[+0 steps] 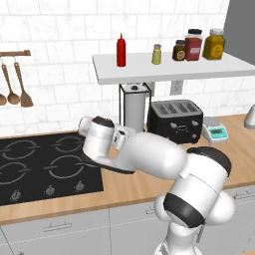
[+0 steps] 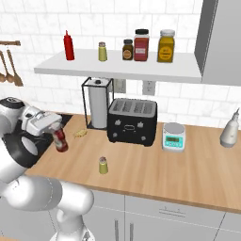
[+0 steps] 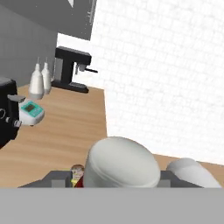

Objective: Put the shaker and condiment bottle from the counter next to their counterparts in the cabinet.

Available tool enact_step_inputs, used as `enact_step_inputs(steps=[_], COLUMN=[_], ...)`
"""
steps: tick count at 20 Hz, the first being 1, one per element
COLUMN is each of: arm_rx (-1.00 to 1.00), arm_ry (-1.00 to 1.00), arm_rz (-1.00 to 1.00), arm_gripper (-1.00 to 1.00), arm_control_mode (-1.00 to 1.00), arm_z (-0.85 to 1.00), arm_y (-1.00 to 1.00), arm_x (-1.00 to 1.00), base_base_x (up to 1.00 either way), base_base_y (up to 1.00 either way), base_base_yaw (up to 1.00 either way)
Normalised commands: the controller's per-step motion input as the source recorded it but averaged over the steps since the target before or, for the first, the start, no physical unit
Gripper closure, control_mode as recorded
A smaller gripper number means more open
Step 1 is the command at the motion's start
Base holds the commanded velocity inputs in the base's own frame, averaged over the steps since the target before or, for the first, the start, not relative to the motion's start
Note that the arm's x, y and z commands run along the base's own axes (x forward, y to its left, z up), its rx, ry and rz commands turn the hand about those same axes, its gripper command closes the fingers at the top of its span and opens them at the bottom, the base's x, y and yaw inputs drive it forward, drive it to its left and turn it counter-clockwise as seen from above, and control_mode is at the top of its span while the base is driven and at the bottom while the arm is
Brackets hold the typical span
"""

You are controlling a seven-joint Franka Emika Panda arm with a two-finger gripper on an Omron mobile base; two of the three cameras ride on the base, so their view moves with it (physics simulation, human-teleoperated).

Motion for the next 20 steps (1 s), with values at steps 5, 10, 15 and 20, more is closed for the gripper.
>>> enact_step_inputs(steps=[5, 10, 15, 20], arm_rx=[-0.06, 0.00, 0.00, 0.00], arm_ry=[0.00, 0.00, 0.00, 0.00], arm_rz=[0.17, 0.15, 0.15, 0.17], arm_gripper=[1.00, 1.00, 1.00, 1.00], arm_control_mode=[-1.00, -1.00, -1.00, -1.00], arm_z=[0.88, 0.99, 0.93, 0.84], arm_y=[0.38, 0.29, 0.26, 0.30], arm_x=[-0.06, 0.00, 0.00, 0.00], base_base_x=[0.00, 0.00, 0.00, 0.00], base_base_y=[0.00, 0.00, 0.00, 0.00], base_base_yaw=[0.00, 0.00, 0.00, 0.00])
